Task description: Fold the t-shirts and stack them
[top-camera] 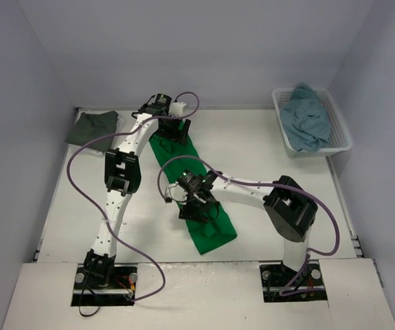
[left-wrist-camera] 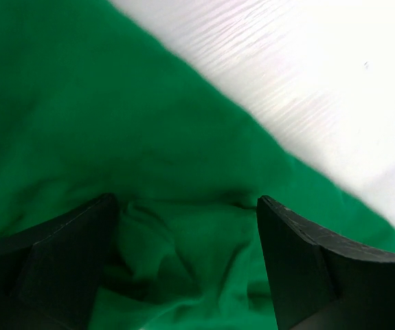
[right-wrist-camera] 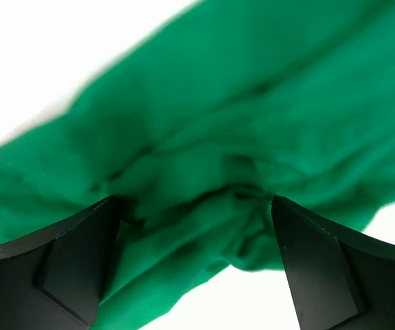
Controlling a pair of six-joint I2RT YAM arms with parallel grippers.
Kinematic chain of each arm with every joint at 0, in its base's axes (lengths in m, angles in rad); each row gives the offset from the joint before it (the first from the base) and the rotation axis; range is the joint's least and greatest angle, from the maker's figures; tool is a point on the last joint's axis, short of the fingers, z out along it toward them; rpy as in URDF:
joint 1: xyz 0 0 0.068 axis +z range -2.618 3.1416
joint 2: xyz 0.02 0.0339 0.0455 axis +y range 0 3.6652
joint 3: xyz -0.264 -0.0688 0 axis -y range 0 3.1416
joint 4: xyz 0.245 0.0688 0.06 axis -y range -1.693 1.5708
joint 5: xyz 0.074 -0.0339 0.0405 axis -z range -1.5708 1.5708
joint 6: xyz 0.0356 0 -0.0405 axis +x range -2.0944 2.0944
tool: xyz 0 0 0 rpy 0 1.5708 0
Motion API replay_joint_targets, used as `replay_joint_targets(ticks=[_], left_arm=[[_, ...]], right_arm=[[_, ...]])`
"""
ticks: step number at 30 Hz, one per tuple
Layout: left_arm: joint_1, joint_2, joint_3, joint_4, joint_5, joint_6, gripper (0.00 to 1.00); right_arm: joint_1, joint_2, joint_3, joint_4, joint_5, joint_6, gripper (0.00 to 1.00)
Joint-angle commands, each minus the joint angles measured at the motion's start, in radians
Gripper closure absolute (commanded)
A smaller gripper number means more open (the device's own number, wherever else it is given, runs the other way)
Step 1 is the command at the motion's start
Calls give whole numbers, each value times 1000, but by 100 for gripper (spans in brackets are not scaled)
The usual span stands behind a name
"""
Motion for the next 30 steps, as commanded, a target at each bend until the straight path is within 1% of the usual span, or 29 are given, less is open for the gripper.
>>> replay_joint_targets(ticks=[1, 5, 11, 16, 22, 25, 27, 28, 29, 30], left_arm=[[45, -170, -18, -13, 6, 3, 23], [57, -214, -67, -18, -3, 12, 23], [68, -210, -35, -41, -52, 33, 23], [68, -216, -29, -50, -69, 49, 23], [85, -264, -52, -68, -66, 61, 23], [91, -302, -88, -68, -65, 62, 23], [91, -335, -134, -58, -63, 67, 23], [91, -348, -151, -53, -58, 66, 23], [91, -362, -165, -47, -58, 66, 23], [91, -366, -182, -47, -57, 66, 22]], right_arm=[[-36, -103, -4, -11, -16, 7, 12], [-41, -131, -28, -12, -70, 13, 12], [-41, -163, -54, -24, -88, 10, 11], [-41, -209, -65, -44, -153, 21, 9], [-41, -307, -93, -51, -235, 21, 9], [-41, -367, -111, -49, -260, 9, 9], [-46, -396, -123, -44, -254, 2, 17], [-49, -399, -123, -43, -243, 4, 25], [-52, -392, -125, -43, -228, 8, 58], [-55, -386, -125, -40, -211, 12, 75]])
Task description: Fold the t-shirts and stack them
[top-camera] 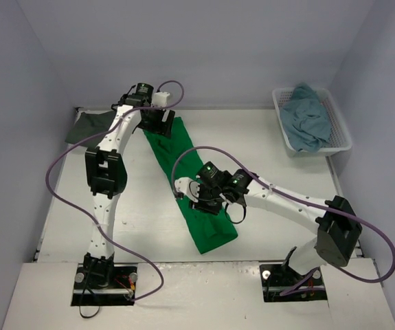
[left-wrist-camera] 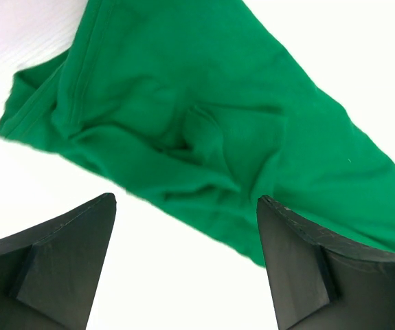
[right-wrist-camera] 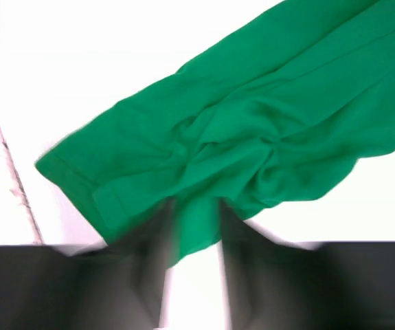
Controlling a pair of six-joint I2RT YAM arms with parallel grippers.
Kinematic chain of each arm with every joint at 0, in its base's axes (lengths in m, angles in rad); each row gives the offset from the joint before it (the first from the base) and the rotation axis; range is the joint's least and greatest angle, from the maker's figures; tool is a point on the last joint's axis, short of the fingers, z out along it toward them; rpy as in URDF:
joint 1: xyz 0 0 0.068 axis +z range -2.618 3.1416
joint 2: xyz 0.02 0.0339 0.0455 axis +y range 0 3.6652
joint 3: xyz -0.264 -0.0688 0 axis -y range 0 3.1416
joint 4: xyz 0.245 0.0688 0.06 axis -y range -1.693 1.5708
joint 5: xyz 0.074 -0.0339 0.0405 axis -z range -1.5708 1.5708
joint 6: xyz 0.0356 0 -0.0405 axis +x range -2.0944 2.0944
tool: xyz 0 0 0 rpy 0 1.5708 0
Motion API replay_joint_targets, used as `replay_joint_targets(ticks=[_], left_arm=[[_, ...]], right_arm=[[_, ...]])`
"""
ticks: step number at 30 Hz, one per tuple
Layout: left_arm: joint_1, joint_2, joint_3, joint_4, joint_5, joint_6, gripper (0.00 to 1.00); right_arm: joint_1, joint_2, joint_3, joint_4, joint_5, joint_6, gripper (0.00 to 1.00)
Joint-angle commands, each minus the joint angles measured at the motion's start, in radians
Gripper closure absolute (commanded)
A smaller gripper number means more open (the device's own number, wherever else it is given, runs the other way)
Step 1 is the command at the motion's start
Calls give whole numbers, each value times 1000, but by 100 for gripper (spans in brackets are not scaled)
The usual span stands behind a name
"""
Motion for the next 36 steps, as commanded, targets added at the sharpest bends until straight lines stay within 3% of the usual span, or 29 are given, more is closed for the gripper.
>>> replay_joint_targets(ticks=[1, 2, 22, 34, 36], left_arm=[[7, -137, -16, 12, 2, 15, 23], [7, -143, -19, 12, 5, 13, 23], [7, -186, -84, 14, 54, -4, 22], [6, -164, -65, 12, 70, -10, 22], [7, -160, -64, 12, 74, -11, 23]], right_arm=[[-12, -8, -8, -3, 20, 12, 86], [-13, 8, -11, -3, 36, 12, 100], [-4, 196, -23, 0, -28, -24, 100], [186, 325, -89, -12, -59, -22, 100], [192, 350, -85, -11, -70, -18, 95]])
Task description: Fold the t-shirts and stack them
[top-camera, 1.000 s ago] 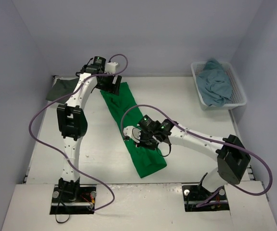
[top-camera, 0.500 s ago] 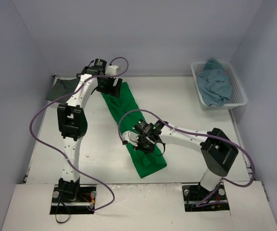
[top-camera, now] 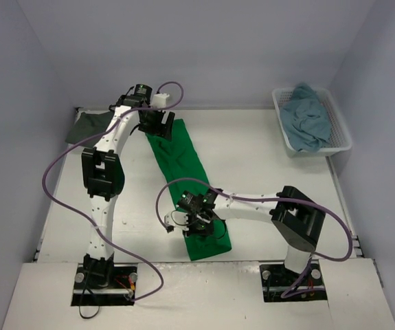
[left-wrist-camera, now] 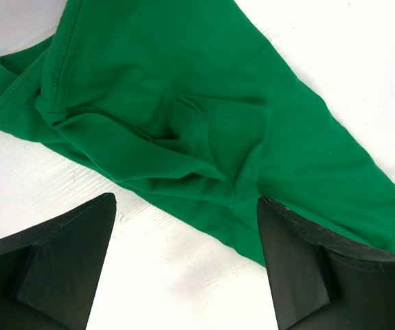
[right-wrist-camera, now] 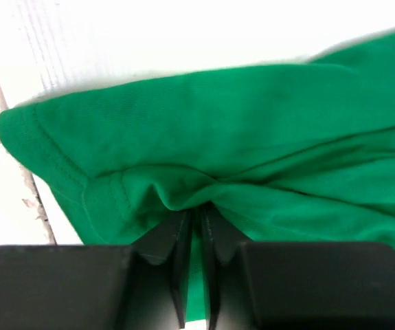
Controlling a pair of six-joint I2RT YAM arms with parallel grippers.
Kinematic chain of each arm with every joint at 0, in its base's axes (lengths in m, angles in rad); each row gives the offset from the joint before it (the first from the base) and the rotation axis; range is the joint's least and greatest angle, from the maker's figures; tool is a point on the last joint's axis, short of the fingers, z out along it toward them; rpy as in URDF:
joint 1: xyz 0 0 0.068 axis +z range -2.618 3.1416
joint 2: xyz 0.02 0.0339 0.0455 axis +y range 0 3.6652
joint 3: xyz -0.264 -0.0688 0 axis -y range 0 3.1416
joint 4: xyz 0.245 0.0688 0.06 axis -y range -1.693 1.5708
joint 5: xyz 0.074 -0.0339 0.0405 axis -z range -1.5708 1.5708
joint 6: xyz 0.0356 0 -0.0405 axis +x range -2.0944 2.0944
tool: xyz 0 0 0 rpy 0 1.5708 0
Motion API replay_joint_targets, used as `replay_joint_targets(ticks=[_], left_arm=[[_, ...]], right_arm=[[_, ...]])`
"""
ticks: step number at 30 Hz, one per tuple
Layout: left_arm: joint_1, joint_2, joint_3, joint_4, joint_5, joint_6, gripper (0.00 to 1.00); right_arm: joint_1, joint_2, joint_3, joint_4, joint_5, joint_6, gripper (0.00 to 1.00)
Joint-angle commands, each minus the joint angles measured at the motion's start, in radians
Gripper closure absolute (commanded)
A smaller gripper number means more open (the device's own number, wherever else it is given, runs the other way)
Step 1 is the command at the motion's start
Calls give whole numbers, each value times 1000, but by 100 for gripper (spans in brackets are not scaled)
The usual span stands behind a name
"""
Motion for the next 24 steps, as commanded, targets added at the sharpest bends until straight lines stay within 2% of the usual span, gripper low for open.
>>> replay_joint_targets(ticks=[1, 4, 5, 7, 13, 15, 20, 24], left_arm=[[5, -76, 38, 9, 21, -7, 23], [7, -73, 38, 4, 16, -3, 22], [8, -71, 39, 3, 16, -4, 23], [10, -70, 42, 1, 16, -4, 23], [10, -68, 50, 0, 6, -4, 22], [10, -74, 50, -3, -8, 6, 23], [19, -68, 90, -48, -11, 14, 22], [24, -96, 81, -54, -11, 16, 23]], right_arm=[[32, 114, -29, -25, -79, 12, 91], [30, 125, -22, -22, -56, 18, 85], [30, 123, -17, -22, -55, 30, 77], [30, 117, -17, -23, -47, 38, 69], [8, 71, -12, -25, 39, 49, 61], [-6, 31, 6, -23, 47, 54, 53], [-55, -53, 44, -27, 57, 58, 48], [-59, -105, 48, -30, 67, 70, 47]])
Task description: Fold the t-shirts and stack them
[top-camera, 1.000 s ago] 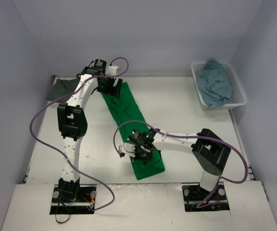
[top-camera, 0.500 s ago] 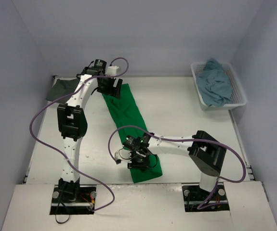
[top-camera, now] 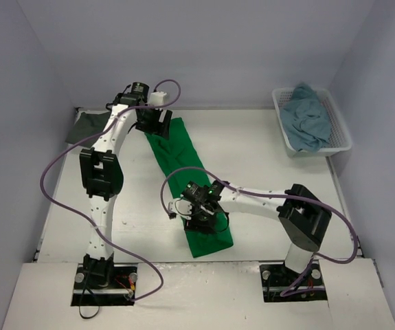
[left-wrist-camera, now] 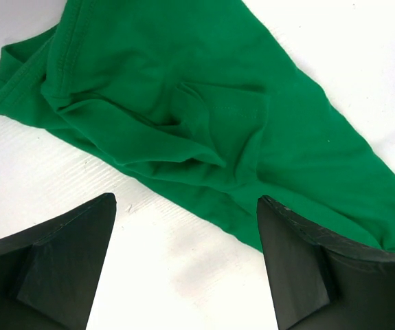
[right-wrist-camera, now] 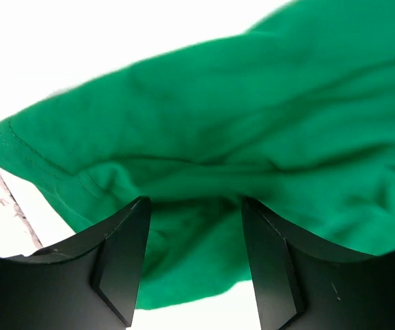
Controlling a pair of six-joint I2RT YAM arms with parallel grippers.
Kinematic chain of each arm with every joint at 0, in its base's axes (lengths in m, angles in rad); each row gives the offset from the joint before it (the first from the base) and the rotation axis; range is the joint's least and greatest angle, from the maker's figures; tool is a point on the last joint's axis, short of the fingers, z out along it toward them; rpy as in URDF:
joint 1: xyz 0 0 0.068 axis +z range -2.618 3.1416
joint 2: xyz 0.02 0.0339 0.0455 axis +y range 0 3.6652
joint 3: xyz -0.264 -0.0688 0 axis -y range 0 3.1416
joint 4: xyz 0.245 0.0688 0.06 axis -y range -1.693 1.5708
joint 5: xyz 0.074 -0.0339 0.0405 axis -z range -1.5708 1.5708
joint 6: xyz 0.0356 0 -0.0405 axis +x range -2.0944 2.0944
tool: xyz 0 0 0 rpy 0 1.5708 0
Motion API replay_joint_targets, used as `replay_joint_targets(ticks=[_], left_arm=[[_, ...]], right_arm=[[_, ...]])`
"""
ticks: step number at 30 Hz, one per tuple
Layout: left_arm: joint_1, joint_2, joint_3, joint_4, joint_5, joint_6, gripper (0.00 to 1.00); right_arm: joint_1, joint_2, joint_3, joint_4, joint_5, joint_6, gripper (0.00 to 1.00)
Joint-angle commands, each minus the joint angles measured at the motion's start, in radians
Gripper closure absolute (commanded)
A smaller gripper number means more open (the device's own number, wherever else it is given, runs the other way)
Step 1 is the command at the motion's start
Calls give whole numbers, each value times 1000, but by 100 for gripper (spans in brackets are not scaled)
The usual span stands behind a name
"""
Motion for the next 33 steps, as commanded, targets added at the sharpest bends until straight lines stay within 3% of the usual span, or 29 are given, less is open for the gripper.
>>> replay_joint_targets(ticks=[1, 14, 33], left_arm=[[11, -112, 45, -20, -6, 21, 23], [64, -243, -71, -17, 29, 21, 23], [93, -574, -522, 142, -6, 33, 23]], right_arm=[[0, -113, 12, 1, 37, 15, 47], [-2, -262, -26, -4, 15, 12, 46], [113, -387, -273, 48, 147, -143, 43]])
